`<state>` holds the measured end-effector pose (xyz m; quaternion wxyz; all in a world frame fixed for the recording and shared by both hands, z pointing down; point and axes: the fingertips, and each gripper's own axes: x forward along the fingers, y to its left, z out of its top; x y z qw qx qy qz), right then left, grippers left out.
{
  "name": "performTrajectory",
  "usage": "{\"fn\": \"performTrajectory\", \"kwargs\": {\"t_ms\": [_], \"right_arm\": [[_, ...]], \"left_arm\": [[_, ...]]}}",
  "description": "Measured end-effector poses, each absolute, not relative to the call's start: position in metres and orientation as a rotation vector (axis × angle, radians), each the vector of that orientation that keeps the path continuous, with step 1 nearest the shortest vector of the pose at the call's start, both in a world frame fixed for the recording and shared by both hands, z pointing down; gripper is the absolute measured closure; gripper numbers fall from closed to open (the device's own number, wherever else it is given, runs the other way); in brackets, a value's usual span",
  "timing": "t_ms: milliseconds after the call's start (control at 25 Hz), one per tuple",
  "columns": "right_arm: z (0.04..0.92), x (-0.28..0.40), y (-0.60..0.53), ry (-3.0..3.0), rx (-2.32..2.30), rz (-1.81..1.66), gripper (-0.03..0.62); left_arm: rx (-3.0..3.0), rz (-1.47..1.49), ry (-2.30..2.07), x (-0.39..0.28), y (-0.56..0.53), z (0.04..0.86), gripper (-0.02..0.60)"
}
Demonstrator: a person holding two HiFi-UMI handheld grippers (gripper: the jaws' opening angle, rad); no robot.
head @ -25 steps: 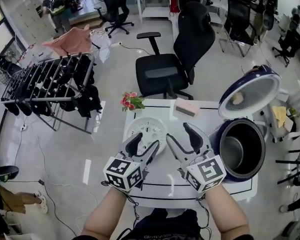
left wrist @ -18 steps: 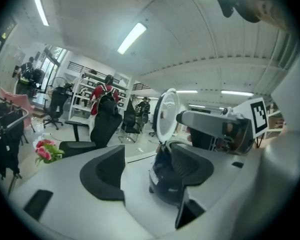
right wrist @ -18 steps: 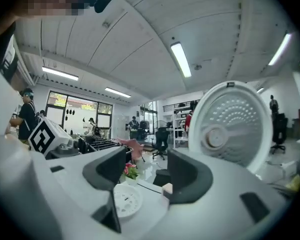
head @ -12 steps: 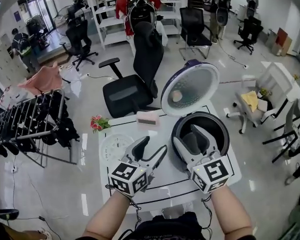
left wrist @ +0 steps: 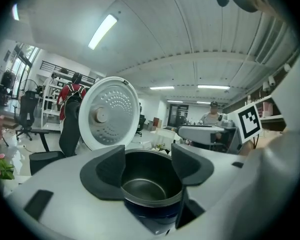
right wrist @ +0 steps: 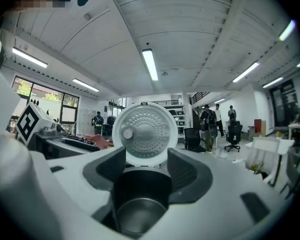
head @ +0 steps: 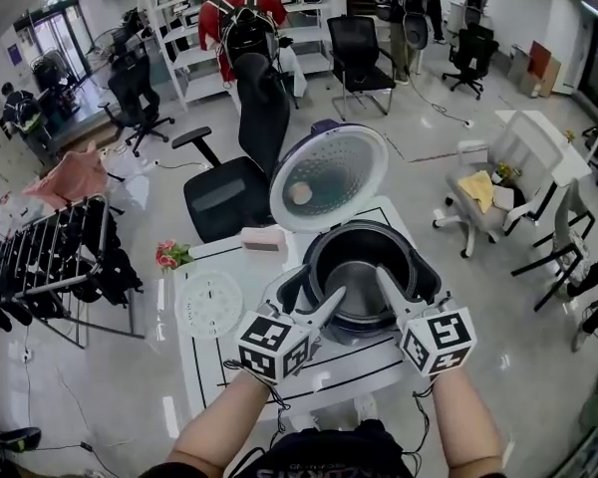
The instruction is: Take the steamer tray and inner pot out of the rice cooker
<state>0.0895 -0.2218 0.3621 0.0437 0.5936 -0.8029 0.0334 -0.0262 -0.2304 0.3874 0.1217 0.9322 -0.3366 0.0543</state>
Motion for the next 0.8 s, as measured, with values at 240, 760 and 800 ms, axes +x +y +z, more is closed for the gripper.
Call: {"fn": "performTrajectory", "kwargs": {"t_ms": [240, 760, 800], "right_arm": [[0.387, 0.141, -0.223, -2.411, 1.825, 0.182, 0.349], [0.452, 0.173, -0.246, -2.37, 1.702, 0.441, 0.349], [0.457, 0.174, -0.248, -2.369, 1.692, 0.46, 0.349]], "left_arm": [[2.689, 0.228, -1.061, 0.003, -0.232, 0.402, 0.288], [2.472, 0.411, -1.387, -0.008, -0.249, 0.45, 0.258], [2.463, 0.419, -1.396, -0.009, -0.25, 0.455, 0.258]]}}
